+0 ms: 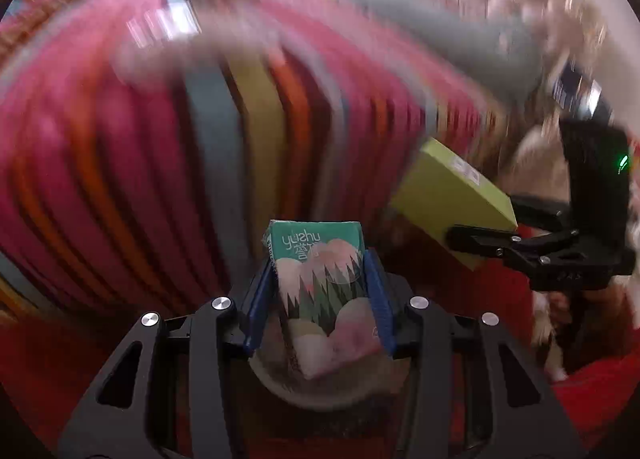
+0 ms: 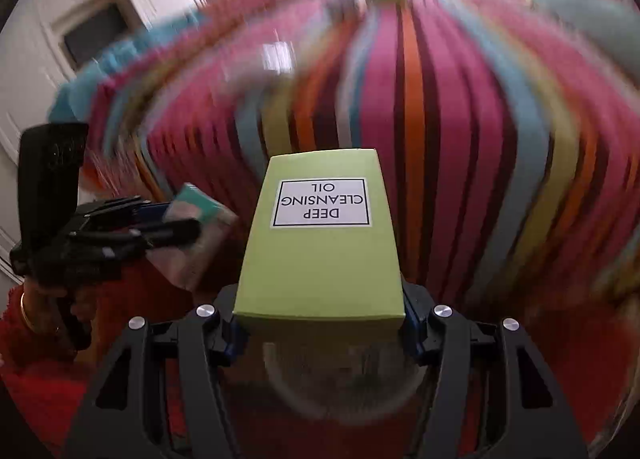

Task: Collect trash
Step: 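Carry the tissue pack and green box over the wastebasket and open both grippers, then grasp the white wrapper with the left gripper while the right grasps the crumpled paper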

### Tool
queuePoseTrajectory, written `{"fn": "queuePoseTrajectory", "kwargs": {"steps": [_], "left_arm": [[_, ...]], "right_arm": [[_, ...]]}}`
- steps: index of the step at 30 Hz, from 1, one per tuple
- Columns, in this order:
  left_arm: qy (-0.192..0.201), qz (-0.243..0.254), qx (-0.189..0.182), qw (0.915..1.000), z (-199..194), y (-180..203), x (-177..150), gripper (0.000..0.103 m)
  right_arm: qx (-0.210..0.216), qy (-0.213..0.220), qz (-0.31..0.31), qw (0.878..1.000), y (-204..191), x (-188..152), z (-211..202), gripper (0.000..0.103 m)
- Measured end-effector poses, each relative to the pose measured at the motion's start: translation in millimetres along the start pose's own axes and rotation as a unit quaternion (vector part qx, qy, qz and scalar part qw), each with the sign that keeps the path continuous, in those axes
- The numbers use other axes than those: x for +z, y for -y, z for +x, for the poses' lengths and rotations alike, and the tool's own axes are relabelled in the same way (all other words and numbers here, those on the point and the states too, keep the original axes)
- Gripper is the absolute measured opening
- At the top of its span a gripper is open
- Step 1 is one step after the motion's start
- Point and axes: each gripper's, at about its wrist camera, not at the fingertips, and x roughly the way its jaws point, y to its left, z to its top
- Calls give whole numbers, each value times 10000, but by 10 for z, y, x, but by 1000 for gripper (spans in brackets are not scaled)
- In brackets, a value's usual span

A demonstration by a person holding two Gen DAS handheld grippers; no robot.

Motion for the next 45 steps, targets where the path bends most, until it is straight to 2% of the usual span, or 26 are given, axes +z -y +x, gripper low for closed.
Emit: {"fn": "queuePoseTrajectory", "kwargs": {"steps": [3, 5, 6, 7, 8, 9, 10, 12, 24, 26, 29, 30, 32, 35, 36, 39, 43, 45], "left_arm": [[-764, -95, -12, 9970, 680, 30, -252, 45], [-1054, -166, 104, 9942, 930, 8, -323, 48], [-1219, -223, 142, 9922, 1061, -8, -364, 54], [-1285, -240, 135, 9913, 1112, -14, -376, 71], [-1357, -237, 170, 9903, 1161, -17, -393, 80], [-1417, -219, 255, 9893, 1192, -20, -400, 84], [-1400, -224, 336, 9893, 1197, -32, -404, 84], [-1339, -281, 349, 9900, 1178, -55, -395, 84], [-1039, -191, 529, 9930, 1019, -49, -353, 84], [-818, -77, 607, 9948, 870, -13, -304, 84], [-62, 408, 771, 9962, 395, 103, -116, 84], [270, 624, 935, 9933, 196, 124, -24, 84], [889, 1062, 1256, 9824, -198, 101, 220, 84], [1365, 1443, 1547, 9678, -523, -33, 579, 84], [1510, 1663, 1718, 9592, -594, -96, 750, 84], [1557, 2266, 1912, 9423, -547, -191, 1037, 84], [1322, 2854, 1828, 9315, -305, -330, 1373, 84], [1146, 3204, 1795, 9230, -177, -392, 1501, 84]], "right_arm": [[-223, -715, 216, 9970, 120, -313, 480, 57], [-374, -998, 293, 9939, 185, -433, 694, 57], [-377, -1086, 315, 9929, 206, -461, 759, 57], [-363, -1194, 378, 9915, 236, -481, 838, 58], [-342, -1281, 425, 9903, 258, -481, 893, 59], [-317, -1354, 478, 9891, 278, -472, 942, 63], [-369, -1361, 549, 9885, 301, -460, 971, 69], [-468, -1313, 651, 9881, 332, -447, 987, 76], [-473, -1234, 846, 9876, 433, -544, 896, 76], [-529, -1056, 849, 9894, 420, -523, 801, 76], [-503, -502, 679, 9952, 352, -378, 483, 76], [-474, -231, 602, 9968, 325, -266, 319, 76], [-420, 126, 536, 9976, 319, -85, 112, 76], [-295, 744, 286, 9964, 310, 358, -214, 76], [-297, 948, 143, 9950, 302, 522, -293, 76], [-321, 1322, -148, 9906, 287, 965, -388, 76], [-30, 1573, -365, 9869, 296, 1706, -276, 76], [173, 1580, -396, 9865, 276, 2106, -115, 76]]}}
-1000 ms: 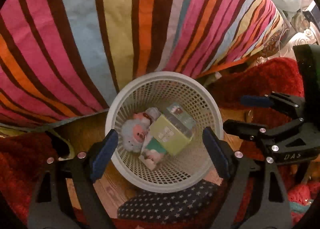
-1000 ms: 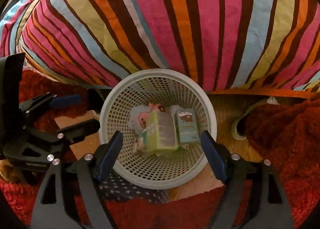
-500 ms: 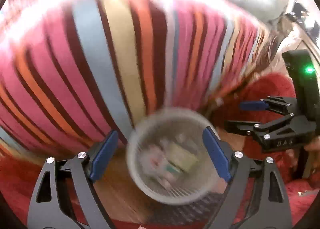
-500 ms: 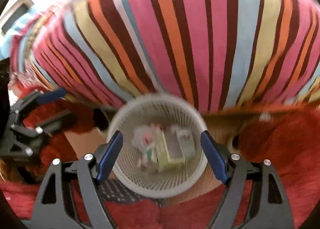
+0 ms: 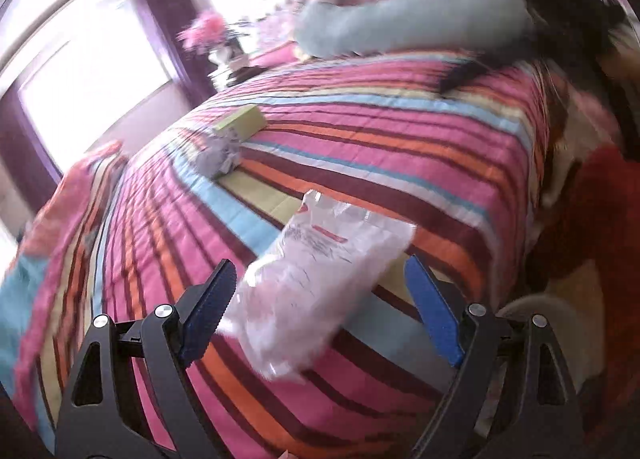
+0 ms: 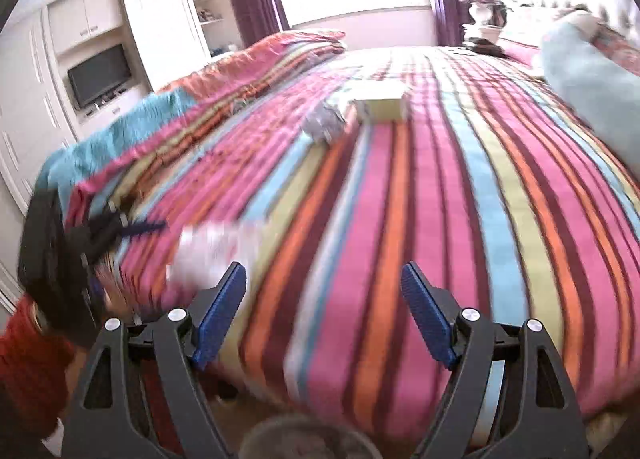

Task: Collect trash
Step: 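Grasp the white wrapper with the left gripper while the right grasps the crumpled paper, then carry the wrapper and crumpled paper over the wastebasket and open both grippers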

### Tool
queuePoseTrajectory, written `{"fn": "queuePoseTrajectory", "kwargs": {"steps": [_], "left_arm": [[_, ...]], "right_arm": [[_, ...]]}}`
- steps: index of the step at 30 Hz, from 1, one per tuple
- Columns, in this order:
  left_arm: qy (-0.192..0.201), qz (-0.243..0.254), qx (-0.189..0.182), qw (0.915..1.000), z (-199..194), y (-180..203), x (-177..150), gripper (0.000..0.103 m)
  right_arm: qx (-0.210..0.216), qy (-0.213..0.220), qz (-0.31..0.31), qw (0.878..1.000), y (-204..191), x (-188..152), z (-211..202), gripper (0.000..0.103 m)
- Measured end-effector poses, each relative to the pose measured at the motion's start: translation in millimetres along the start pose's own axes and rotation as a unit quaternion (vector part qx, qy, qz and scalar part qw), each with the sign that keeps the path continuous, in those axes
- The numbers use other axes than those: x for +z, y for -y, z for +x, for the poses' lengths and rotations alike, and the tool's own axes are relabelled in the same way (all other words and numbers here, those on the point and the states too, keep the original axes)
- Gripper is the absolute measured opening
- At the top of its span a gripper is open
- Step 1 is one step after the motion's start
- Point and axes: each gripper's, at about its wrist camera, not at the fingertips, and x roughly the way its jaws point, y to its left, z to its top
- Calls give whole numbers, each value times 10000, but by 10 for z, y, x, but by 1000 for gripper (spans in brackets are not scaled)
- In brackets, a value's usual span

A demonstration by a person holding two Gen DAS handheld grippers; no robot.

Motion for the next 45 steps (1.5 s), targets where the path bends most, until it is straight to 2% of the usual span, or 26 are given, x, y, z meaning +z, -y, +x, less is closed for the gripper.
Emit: {"fn": "queuePoseTrajectory", "kwargs": {"steps": [2, 5, 8, 9, 12, 14, 15, 17, 18, 20, 21, 22, 23, 24, 25, 28, 34, 38, 42, 45], "left_arm": [[-45, 191, -147, 9997, 130, -48, 32, 84], [-180, 212, -277, 9992, 330, -118, 73, 84], [-210, -15, -431, 9988, 470, -259, 100, 84], [-220, -155, -532, 9982, 527, -323, 112, 84], [-304, -574, -776, 9949, 670, -445, 130, 84], [-449, -1069, -973, 9885, 795, -571, 108, 84], [-577, -1389, -1083, 9827, 866, -639, 79, 84], [-831, -2181, -1482, 9610, 976, -792, 1, 84], [-764, -2502, -1615, 9516, 980, -868, -36, 84], [-802, -2456, -1627, 9522, 986, -864, -42, 84], [-868, -2234, -1522, 9588, 993, -804, -23, 84], [-911, -2144, -1412, 9622, 995, -769, -10, 80], [-954, -2137, -1283, 9637, 988, -746, 1, 77], [-971, -2212, -1144, 9636, 974, -744, 12, 63], [-944, -2266, -1076, 9634, 937, -767, 6, 53], [-850, -2392, -972, 9623, 868, -786, -27, 46], [-661, -2742, -937, 9548, 704, -778, -98, 44], [-399, -2836, -897, 9539, 450, -685, -53, 44], [-130, -2827, -918, 9547, 139, -515, 42, 44], [97, -2718, -1063, 9564, -224, -247, 79, 44]], "right_arm": [[13, 37, -123, 9999, -19, 298, 266, 76], [-16, 77, -350, 9994, -118, 698, 704, 76], [-141, -113, -489, 9986, -179, 985, 1144, 76], [-314, -218, -667, 9970, -206, 1088, 1395, 76], [-612, -417, -831, 9938, -149, 1234, 1792, 76], [-419, -683, -517, 9954, -28, 1339, 2085, 76], [-356, -781, -368, 9956, 6, 1372, 2188, 76], [-420, -857, -288, 9950, 23, 1421, 2339, 76], [-441, -915, -279, 9944, 31, 1440, 2433, 76], [-416, -1018, -219, 9937, 40, 1457, 2535, 76], [-341, -1088, -146, 9934, 49, 1450, 2579, 71], [-312, -1152, -71, 9928, 57, 1433, 2614, 62], [-314, -1153, -21, 9928, 58, 1435, 2624, 61], [-306, -1105, 40, 9934, 59, 1412, 2574, 60], [-289, -1081, 92, 9937, 64, 1421, 2548, 59], [-252, -916, 229, 9952, 121, 1350, 2325, 59], [-90, -516, 426, 9977, 260, 1145, 1656, 59], [69, -90, 405, 9991, 199, 934, 1083, 59], [249, 290, 419, 9984, 140, 567, 392, 59], [383, 404, 332, 9979, 31, 123, -168, 59]]}}
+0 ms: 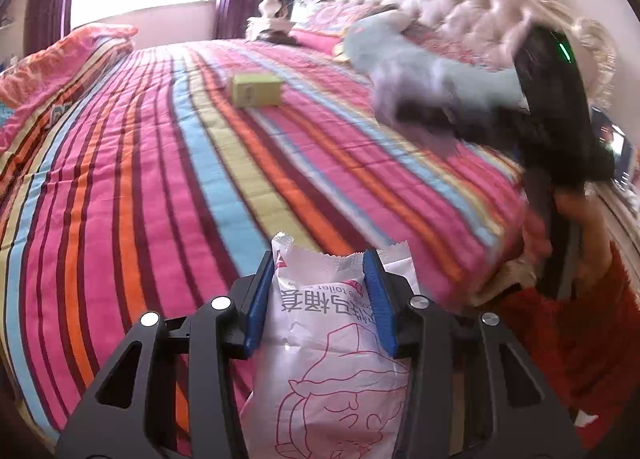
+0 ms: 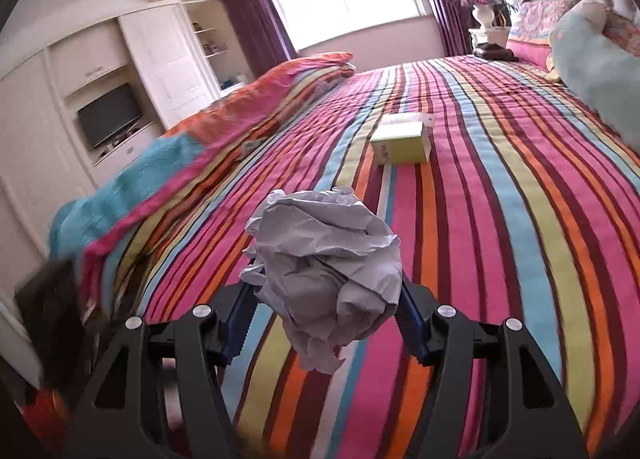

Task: Collect trash
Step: 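Carry the wrapper and crumpled paper over the wastebasket and open both grippers, then move both open grippers back to the green DHC box on the bedspread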

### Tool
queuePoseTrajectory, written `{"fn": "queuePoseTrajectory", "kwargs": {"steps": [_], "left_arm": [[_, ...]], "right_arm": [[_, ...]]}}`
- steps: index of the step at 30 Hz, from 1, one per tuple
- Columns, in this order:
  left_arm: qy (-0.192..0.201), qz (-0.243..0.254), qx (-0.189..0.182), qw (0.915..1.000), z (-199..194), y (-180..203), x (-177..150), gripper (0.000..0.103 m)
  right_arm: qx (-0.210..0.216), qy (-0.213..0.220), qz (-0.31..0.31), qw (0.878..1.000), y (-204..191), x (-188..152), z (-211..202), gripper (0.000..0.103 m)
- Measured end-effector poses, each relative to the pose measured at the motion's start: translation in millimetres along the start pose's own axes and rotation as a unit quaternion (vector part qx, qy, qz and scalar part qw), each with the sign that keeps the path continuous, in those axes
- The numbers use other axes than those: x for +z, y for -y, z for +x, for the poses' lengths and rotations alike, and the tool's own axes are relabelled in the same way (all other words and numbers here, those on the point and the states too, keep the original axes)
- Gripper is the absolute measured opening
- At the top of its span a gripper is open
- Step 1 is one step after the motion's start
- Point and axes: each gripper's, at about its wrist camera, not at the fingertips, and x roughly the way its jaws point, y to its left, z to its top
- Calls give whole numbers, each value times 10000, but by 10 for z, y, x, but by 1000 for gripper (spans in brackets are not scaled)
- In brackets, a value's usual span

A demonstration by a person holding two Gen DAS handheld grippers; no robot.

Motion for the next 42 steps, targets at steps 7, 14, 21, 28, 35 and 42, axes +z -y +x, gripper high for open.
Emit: {"fn": "queuePoseTrajectory", "kwargs": {"steps": [7, 14, 21, 28, 35, 42], "left_arm": [[-703, 173, -518, 9960, -198, 759, -905, 44], [-1938, -530, -516, 9783, 760, 791, -1880, 44], [-2363, -1310, -543, 9613, 1209, 521, -2099, 74], [-2263, -1545, -570, 9600, 1183, 440, -2160, 76], [-1841, -1413, -553, 9711, 870, 471, -2036, 76], [-1013, -921, -30, 9906, 281, 418, -1408, 76]], "right_arm": [[-547, -953, 125, 9939, -193, -1360, -803, 59], [-947, -2436, 581, 9635, -19, -2382, -197, 60], [-1292, -3153, 214, 9399, 11, -2601, 423, 66], [-1286, -2974, 485, 9448, 76, -2530, 434, 77], [-1218, -2642, 581, 9550, 76, -2604, 141, 77], [-1142, -1540, 567, 9798, 20, -2062, -413, 77]]}}
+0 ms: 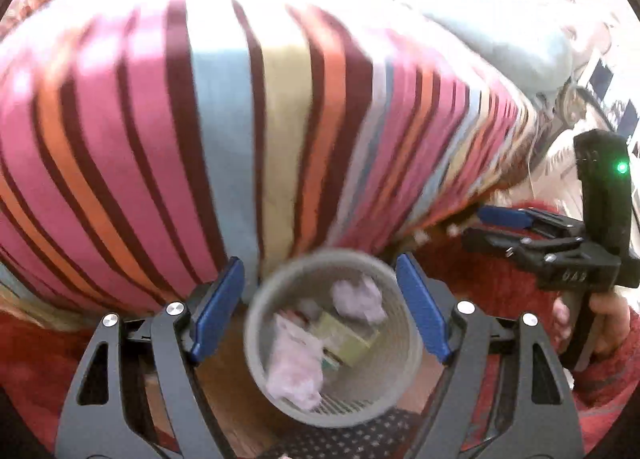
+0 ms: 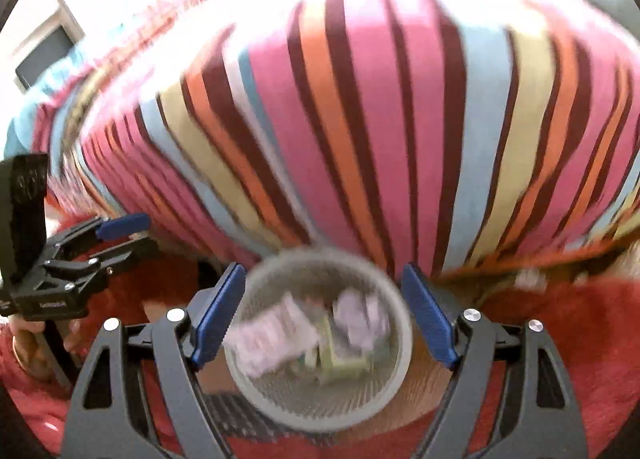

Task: Collect trash
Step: 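Move both open grippers back to the green DHC box on the bedspread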

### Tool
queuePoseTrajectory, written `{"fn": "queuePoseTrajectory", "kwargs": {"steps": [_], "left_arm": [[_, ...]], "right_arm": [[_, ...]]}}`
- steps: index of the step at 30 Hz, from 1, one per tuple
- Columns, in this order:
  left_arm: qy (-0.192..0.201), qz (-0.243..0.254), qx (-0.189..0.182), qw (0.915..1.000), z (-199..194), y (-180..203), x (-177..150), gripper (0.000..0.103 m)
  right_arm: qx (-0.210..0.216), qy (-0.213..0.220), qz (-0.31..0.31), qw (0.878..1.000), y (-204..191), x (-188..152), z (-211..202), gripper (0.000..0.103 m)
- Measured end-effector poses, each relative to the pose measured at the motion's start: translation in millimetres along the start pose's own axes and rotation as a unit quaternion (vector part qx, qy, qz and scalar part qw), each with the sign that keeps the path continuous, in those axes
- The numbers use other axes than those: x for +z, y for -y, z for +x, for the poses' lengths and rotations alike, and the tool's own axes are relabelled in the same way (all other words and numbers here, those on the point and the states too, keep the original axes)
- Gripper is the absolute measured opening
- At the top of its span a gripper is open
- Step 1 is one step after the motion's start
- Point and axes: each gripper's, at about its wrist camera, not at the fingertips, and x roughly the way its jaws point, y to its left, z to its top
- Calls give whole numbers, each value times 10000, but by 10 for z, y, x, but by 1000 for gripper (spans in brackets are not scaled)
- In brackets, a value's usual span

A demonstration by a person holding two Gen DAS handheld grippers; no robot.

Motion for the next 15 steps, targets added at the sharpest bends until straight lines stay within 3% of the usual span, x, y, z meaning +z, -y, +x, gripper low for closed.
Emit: {"fn": "queuePoseTrajectory", "kwargs": {"steps": [4, 8, 11, 15], "left_arm": [[362, -170, -10, 9992, -290, -103, 549, 76], [957, 54, 499, 9941, -365, -102, 1327, 76], [1338, 55, 936, 9866, -119, -137, 2112, 76], [1547, -32, 1138, 9814, 328, -245, 2962, 76]], "right_arm": [[-218, 897, -317, 9952, -52, 542, -360, 77], [-358, 1531, -424, 9867, 54, 1187, -458, 77], [-408, 1867, -274, 9812, 199, 1726, -394, 77], [-551, 2138, -189, 9751, 339, 2433, -236, 77]]}}
